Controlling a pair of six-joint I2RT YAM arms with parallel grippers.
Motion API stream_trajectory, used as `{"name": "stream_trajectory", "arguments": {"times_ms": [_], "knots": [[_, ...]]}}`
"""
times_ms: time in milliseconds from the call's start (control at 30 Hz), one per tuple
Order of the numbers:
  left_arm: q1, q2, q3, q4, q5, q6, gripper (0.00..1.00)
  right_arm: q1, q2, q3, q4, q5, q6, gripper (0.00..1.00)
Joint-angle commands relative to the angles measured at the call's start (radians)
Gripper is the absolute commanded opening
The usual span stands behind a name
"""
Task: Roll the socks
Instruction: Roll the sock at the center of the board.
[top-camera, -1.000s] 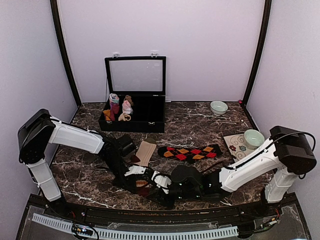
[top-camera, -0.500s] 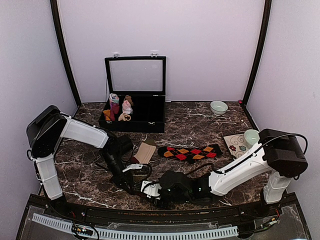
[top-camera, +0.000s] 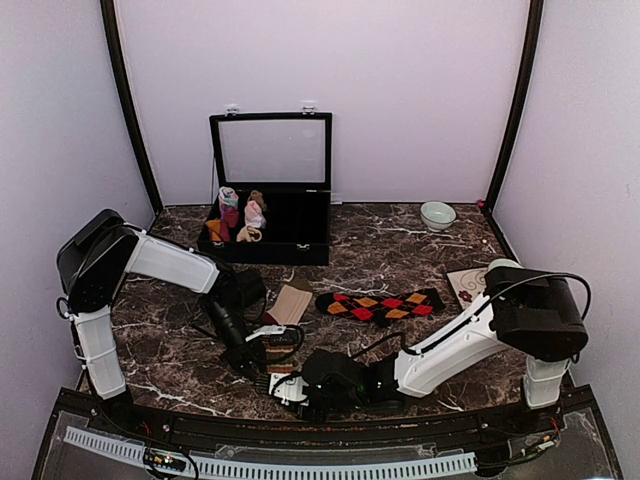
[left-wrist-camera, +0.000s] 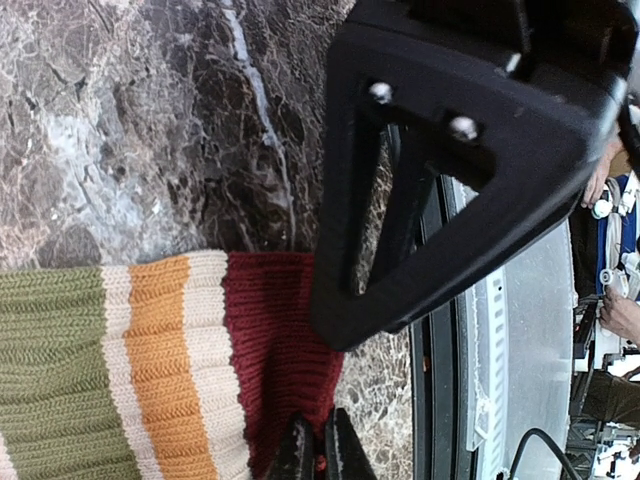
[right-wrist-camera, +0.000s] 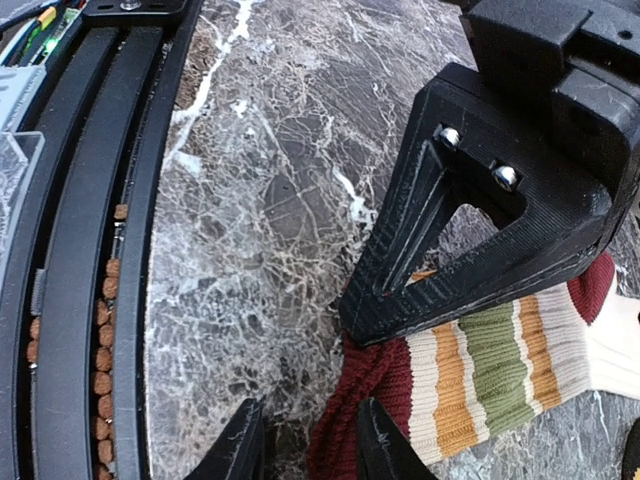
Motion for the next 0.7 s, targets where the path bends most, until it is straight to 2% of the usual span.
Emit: {"name": "stream_trajectory", "arguments": {"times_ms": [0,267,667], "knots": [[0.007,0.004,0.019,-0.046,0.024,0.034,0.01,0.004,0.023,0.026,0.070,0.058,-0.001,0.30],[0.009,0.007,0.015,-0.042,0.005,0.041,0.01,0.003,0.025,0.010,0.093,0.108,0.014,0.29],[0.009,0.002,0.018,-0.041,-0.008,0.039,0.01,0.000,0.039,-0.001,0.091,0.069,0.058,0.04]]}}
